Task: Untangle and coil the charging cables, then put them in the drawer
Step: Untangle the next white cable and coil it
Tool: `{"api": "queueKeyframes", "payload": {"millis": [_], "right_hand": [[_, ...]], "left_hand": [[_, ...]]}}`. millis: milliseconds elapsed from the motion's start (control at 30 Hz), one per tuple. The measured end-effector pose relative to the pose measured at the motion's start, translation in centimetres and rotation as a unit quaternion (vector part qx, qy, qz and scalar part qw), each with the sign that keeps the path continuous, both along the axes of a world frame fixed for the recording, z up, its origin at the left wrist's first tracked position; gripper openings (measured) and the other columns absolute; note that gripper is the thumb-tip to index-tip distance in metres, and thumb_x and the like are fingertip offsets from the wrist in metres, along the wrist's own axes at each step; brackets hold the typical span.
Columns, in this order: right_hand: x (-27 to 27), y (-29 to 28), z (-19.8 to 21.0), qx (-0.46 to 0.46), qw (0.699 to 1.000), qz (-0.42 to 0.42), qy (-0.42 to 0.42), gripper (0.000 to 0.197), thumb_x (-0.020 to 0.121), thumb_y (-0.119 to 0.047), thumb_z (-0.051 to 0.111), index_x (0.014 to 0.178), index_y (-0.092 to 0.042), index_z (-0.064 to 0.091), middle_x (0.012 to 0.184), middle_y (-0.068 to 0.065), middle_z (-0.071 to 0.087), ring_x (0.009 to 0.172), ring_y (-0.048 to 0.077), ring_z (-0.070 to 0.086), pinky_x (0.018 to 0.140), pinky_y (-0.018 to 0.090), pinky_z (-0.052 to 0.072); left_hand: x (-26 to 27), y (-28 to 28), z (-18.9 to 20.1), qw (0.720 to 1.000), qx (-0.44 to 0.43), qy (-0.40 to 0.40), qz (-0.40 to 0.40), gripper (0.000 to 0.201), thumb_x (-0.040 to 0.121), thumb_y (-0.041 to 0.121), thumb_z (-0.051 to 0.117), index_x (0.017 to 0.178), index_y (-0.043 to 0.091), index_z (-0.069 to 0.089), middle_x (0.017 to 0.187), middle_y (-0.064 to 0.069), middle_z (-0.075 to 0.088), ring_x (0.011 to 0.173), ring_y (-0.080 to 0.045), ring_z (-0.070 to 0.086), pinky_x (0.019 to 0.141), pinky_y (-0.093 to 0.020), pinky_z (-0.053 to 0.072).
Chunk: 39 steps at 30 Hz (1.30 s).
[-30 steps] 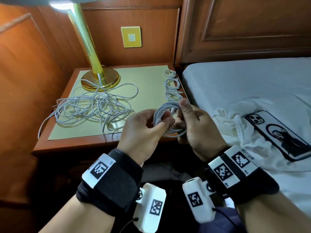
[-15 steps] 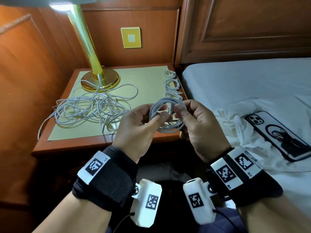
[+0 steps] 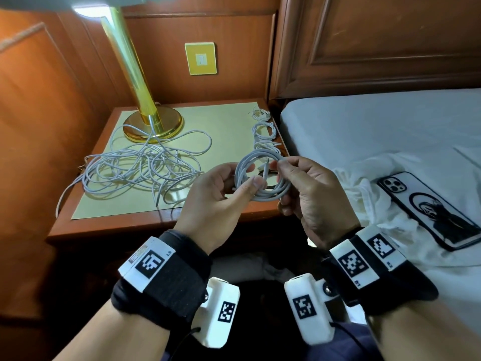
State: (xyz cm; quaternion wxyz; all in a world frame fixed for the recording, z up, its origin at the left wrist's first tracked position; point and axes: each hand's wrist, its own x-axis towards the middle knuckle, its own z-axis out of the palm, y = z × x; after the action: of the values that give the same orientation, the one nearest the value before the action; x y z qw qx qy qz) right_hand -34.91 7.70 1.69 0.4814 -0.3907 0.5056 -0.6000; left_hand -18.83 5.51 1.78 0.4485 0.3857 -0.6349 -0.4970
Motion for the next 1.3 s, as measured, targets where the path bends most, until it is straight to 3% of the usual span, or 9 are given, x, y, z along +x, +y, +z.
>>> {"api": "queueKeyframes", "payload": {"millis": [67,300,500,600,733,933,1000,1133,1300], "right_hand": [[0.1,0.2,0.2,-0.001,1.000,0.005,-0.003,0.022,0.099,-0.022,0.059,0.082,-0.022,0.073,0.064,0.000,0.054,0.049,0.012,0.047,0.047,0.028,0.037],[0.0,0.3,0.2,-0.029,0.998,-0.018,0.051,0.015,0.098,-0.020,0.062,0.110,-0.024,0.055,0.083,0.007,0.061,0.048,0.013,0.052,0.043,0.026,0.041],[0.0,0.2,-0.7,-0.123,0.943,-0.057,0.303,0.021,0.098,-0.021,0.063,0.105,-0.038,0.054,0.102,-0.009,0.058,0.072,0.021,0.065,0.056,0.026,0.047],[-0.3,0.3,-0.5,-0.156,0.935,-0.045,0.316,0.027,0.098,-0.014,0.063,0.114,-0.036,0.060,0.111,-0.007,0.053,0.077,0.020,0.068,0.055,0.024,0.054],[-0.5,0.5,-0.5,-0.206,0.900,-0.046,0.381,0.036,0.096,-0.011,0.065,0.126,-0.031,0.061,0.118,-0.006,0.049,0.093,0.018,0.065,0.074,0.037,0.060],[-0.9,0.5,-0.3,-0.262,0.819,-0.062,0.507,0.042,0.087,-0.010,0.074,0.121,-0.033,0.066,0.112,0.001,0.041,0.087,0.003,0.049,0.072,0.007,0.046],[-1.2,0.3,-0.3,-0.258,0.827,-0.034,0.499,0.035,0.086,-0.014,0.077,0.117,-0.028,0.070,0.106,0.001,0.041,0.086,-0.002,0.045,0.070,0.007,0.042],[-1.1,0.8,0.0,-0.217,0.893,0.038,0.392,0.021,0.086,-0.025,0.076,0.107,-0.027,0.072,0.098,-0.002,0.044,0.077,0.004,0.050,0.066,0.009,0.042],[-0.8,0.8,0.0,-0.194,0.897,-0.016,0.396,0.010,0.089,-0.033,0.071,0.091,-0.025,0.068,0.092,0.001,0.053,0.078,0.005,0.054,0.067,0.007,0.042]], "left_hand": [[0.0,0.0,0.0,1.000,0.004,0.010,0.000,0.015,0.087,0.031,0.073,0.101,0.028,0.069,0.093,0.000,0.078,0.088,-0.010,0.073,0.075,-0.024,0.053],[-0.1,-0.1,-0.3,0.998,0.041,0.048,-0.007,0.020,0.087,0.023,0.071,0.107,0.021,0.068,0.098,-0.010,0.077,0.094,-0.025,0.074,0.065,-0.032,0.056],[0.0,-0.2,-0.1,0.999,0.026,0.045,0.000,0.019,0.084,0.017,0.077,0.097,0.030,0.073,0.092,-0.003,0.078,0.089,-0.023,0.074,0.082,-0.041,0.060],[0.1,-0.2,0.1,0.998,0.028,0.050,-0.001,0.021,0.079,0.023,0.078,0.097,0.032,0.075,0.089,-0.002,0.078,0.087,-0.022,0.074,0.087,-0.045,0.059],[0.3,-0.3,0.3,0.999,0.023,0.048,-0.010,0.022,0.083,0.018,0.075,0.101,0.030,0.073,0.091,-0.003,0.078,0.090,-0.023,0.075,0.088,-0.042,0.059],[0.6,-0.6,0.1,0.996,0.051,0.079,-0.012,0.032,0.071,0.030,0.076,0.103,0.022,0.073,0.089,-0.009,0.077,0.081,-0.020,0.072,0.077,-0.035,0.057],[1.0,-0.7,0.1,0.996,0.047,0.075,-0.021,0.028,0.072,0.030,0.079,0.100,0.024,0.076,0.091,-0.008,0.077,0.083,-0.022,0.072,0.080,-0.037,0.058],[1.2,-0.8,0.2,0.994,0.060,0.092,-0.015,0.027,0.073,0.022,0.076,0.099,0.021,0.075,0.092,-0.009,0.077,0.087,-0.025,0.073,0.087,-0.039,0.057],[0.8,-0.8,0.1,0.989,0.086,0.123,-0.009,0.034,0.071,0.024,0.078,0.102,0.012,0.074,0.088,-0.007,0.076,0.082,-0.021,0.072,0.076,-0.030,0.058]]}}
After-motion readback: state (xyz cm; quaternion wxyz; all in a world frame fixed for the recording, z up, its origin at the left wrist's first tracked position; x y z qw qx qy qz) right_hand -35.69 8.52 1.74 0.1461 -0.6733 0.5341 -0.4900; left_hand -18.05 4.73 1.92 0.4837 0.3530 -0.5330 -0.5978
